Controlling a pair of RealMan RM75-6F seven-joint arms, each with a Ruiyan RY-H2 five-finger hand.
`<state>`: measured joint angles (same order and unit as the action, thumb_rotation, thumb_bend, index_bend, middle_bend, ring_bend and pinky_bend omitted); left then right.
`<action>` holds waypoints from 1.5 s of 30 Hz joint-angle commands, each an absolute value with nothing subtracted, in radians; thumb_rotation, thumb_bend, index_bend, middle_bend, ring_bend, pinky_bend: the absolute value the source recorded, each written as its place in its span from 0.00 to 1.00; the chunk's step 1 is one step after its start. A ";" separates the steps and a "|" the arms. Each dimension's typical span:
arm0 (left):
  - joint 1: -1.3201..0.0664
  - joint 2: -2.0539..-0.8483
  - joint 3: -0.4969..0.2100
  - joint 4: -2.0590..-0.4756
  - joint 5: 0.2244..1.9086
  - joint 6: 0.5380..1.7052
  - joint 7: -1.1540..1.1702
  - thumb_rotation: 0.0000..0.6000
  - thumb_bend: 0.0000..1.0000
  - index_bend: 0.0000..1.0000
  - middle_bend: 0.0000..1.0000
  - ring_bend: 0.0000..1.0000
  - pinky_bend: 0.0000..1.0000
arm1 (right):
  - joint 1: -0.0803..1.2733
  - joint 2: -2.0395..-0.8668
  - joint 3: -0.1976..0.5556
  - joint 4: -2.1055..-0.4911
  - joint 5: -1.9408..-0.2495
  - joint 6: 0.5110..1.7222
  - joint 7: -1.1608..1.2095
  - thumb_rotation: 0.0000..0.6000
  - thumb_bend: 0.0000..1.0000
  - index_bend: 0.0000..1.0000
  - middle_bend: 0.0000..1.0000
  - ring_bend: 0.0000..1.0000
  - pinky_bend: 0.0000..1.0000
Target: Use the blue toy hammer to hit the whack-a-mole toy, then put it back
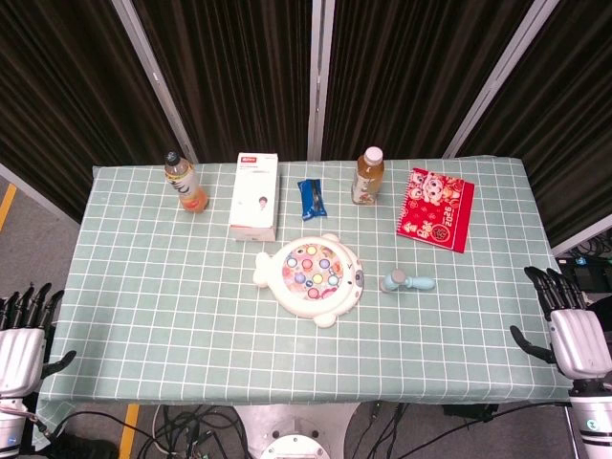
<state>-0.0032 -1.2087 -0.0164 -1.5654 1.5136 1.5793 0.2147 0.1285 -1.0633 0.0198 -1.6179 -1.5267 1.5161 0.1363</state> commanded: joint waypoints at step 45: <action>-0.015 -1.245 -0.007 -1.478 1.489 1.508 0.100 1.00 0.04 0.11 0.04 0.00 0.00 | 0.563 -1.482 0.163 -1.336 -1.203 0.904 -0.089 1.00 0.27 0.39 0.41 0.22 0.25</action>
